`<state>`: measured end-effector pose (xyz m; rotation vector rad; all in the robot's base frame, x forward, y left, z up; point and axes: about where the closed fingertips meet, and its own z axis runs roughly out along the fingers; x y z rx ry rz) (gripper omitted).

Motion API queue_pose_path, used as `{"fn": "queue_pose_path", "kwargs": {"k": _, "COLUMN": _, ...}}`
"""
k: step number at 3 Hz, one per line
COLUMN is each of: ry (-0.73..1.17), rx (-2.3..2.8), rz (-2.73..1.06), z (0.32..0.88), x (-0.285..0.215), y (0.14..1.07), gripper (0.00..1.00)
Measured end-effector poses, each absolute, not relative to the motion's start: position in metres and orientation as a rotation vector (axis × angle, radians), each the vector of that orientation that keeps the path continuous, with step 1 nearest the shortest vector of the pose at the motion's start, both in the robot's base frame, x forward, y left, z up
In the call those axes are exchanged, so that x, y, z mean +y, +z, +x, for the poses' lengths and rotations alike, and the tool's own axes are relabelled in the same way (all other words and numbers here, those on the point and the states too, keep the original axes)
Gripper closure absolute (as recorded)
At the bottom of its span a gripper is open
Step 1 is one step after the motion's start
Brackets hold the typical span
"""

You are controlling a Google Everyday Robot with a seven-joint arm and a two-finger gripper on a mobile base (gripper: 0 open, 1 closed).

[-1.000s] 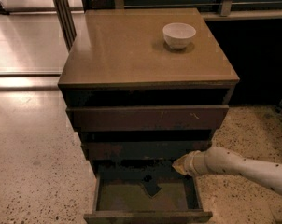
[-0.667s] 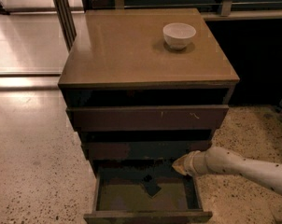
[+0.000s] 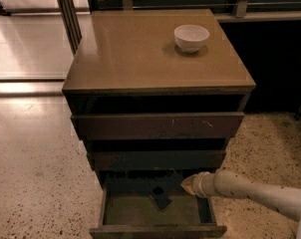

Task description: Pick sponge from bottom drawer and place on counter

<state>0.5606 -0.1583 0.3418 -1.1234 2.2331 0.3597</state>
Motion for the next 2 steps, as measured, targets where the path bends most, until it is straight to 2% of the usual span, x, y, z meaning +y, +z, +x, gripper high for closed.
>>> {"fn": "queue_pose_path", "kwargs": {"k": 2, "ry": 0.542, "rx": 2.240, "rz": -1.005, "z": 0.571, "x": -0.122, "y": 0.210, "gripper": 1.00}}
